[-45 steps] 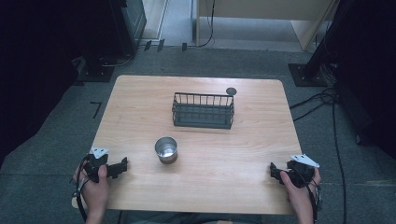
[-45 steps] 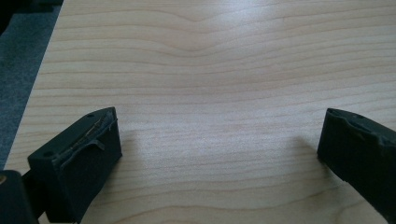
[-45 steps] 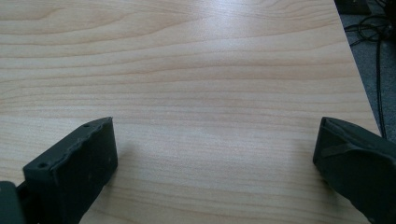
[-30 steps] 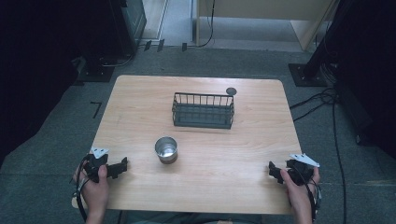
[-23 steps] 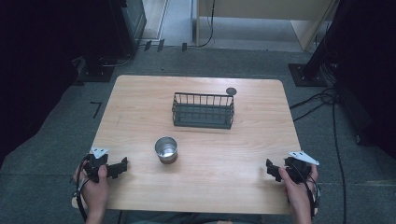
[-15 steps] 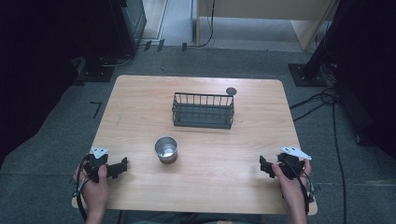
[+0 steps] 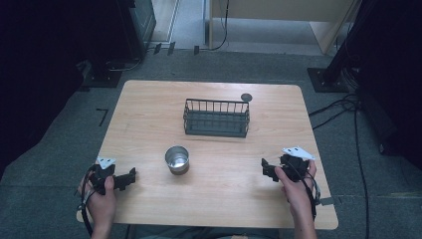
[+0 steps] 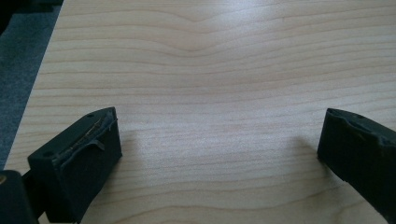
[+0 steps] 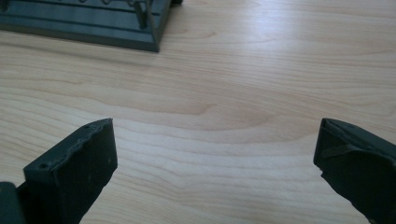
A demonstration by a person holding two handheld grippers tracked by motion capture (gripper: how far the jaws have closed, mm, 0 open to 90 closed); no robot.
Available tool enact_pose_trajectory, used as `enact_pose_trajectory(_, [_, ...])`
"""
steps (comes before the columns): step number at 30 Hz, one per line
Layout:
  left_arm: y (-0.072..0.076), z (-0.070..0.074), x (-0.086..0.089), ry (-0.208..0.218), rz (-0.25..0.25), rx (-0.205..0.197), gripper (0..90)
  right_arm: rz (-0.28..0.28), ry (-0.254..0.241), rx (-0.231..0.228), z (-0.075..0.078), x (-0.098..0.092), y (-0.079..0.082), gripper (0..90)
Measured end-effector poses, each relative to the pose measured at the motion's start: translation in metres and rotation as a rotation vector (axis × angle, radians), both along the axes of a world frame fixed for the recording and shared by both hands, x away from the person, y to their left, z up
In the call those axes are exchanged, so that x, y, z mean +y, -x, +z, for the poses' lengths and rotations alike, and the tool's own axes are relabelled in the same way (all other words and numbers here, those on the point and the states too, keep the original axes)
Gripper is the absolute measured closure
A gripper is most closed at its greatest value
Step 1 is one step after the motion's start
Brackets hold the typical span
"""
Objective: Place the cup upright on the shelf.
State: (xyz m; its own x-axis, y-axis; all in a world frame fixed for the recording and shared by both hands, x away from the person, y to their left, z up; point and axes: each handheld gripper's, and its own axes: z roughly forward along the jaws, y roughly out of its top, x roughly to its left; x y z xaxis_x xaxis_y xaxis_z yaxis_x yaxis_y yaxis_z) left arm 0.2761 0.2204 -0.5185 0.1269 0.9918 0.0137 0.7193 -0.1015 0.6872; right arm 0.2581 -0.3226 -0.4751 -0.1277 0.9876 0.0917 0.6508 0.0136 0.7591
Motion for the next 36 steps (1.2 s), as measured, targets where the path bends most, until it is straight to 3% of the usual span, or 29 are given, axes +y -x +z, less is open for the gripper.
enact_pose_trajectory(22, [0.0, 0.0, 0.0, 0.001, 0.0, 0.0, 0.0, 0.151, -0.005, -0.021, 0.012, 0.072, -0.021, 0.0])
enact_pose_trajectory(36, [0.0, 0.0, 0.0, 0.001, 0.0, 0.0, 0.0, 0.212, -0.031, -0.03, 0.017, 0.11, -0.026, 0.0])
